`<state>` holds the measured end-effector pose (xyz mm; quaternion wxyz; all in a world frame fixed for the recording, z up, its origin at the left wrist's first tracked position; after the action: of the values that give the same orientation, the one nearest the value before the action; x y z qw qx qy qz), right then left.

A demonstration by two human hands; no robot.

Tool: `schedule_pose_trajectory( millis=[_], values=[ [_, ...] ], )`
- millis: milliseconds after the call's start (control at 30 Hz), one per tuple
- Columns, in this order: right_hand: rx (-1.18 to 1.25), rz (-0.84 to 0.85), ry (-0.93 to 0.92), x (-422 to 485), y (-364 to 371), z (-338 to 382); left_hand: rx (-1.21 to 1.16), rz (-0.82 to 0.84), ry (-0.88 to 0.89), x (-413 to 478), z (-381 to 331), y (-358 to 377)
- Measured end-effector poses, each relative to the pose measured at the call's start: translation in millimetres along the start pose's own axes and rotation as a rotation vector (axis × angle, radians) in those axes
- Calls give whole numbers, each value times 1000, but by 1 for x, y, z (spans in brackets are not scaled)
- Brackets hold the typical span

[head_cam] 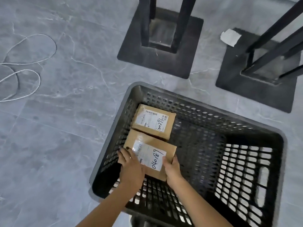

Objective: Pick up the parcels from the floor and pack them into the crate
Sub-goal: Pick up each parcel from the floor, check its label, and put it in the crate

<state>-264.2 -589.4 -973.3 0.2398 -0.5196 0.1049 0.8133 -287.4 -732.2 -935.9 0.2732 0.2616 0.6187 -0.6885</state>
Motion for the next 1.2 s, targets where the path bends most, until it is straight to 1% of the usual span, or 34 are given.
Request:
schedule_pose_trajectory(
  millis=[133,267,400,533,633,700,833,967,1067,1200],
  values=[
    [-115,-23,-69,-4,-5,-6,59,11,-29,-4,-6,1],
    [-239,-31,-124,-10,-7,8,152,-47,86,-6,-4,-12],
    [-448,23,-136,-9,-8,22,225,8,141,-9,1,-15],
    [-628,87,-90,-15,-13,38,172,88,168,-11,8,-30],
    [-683,33,-68,-34,-24,54,169,82,226,-20,19,-54],
    [-688,-11,-105,-57,-34,68,188,41,289,-38,24,-75],
    [-705,-2,-190,-132,-57,99,176,-55,319,-98,29,-130],
    [-692,46,-240,-234,-77,147,143,-136,382,-175,27,-213],
    [-662,82,-354,-322,-83,210,140,-251,446,-237,17,-307],
    [-625,132,-622,-439,-81,318,157,-479,599,-313,-12,-459]
  ],
)
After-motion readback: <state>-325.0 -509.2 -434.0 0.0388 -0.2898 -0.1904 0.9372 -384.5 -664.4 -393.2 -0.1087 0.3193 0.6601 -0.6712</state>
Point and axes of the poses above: each hand's wrist, its own x-axis towards the middle knuckle, its own y-axis out of the palm, z = x × y, the point moved 2 cm from there along x, towards the middle knuckle, and after that the axes turned 9 degrees about x, right-handed, at the moved point
